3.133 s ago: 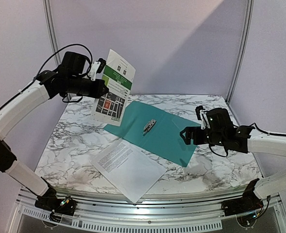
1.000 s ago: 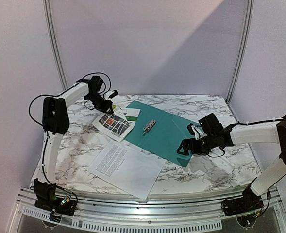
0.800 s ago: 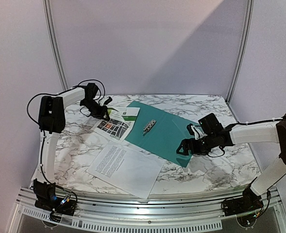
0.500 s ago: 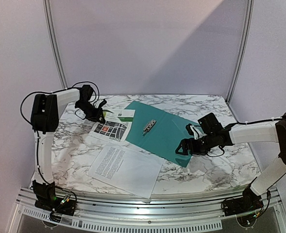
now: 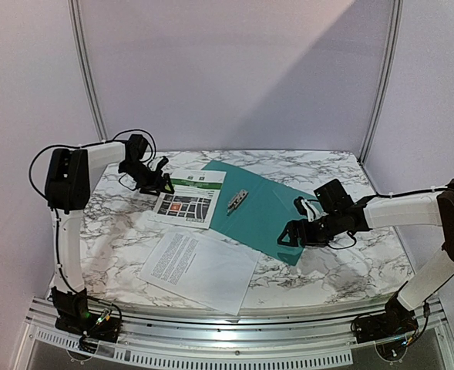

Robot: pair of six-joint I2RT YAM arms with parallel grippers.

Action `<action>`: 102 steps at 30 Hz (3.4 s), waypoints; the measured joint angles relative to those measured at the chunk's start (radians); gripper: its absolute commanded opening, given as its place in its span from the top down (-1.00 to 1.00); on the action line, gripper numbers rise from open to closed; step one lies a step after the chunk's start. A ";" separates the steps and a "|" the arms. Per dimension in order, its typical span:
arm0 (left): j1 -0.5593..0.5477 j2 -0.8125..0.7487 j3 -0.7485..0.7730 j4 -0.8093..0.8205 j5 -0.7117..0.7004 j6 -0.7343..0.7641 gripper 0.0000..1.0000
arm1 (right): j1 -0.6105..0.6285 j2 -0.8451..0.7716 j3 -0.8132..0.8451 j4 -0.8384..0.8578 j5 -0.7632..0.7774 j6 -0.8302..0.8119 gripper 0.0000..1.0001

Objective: Put the files into the folder

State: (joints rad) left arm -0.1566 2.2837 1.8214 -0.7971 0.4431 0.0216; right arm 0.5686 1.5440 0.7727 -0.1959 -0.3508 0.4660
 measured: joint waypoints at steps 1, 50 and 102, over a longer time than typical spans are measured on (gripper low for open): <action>0.000 -0.002 -0.005 0.011 -0.002 -0.013 -0.47 | 0.000 0.000 0.000 0.000 0.000 0.000 -0.98; -0.201 0.068 0.124 0.323 -0.201 -0.098 1.00 | 0.000 -0.017 -0.026 0.019 -0.003 0.000 -0.98; -0.233 -0.076 -0.230 0.484 -0.317 -0.326 -0.33 | 0.000 0.009 -0.021 0.063 -0.011 -0.001 -0.98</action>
State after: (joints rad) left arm -0.3893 2.2074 1.5909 -0.3126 0.1265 -0.3042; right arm 0.5686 1.5532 0.7521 -0.1329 -0.3618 0.4652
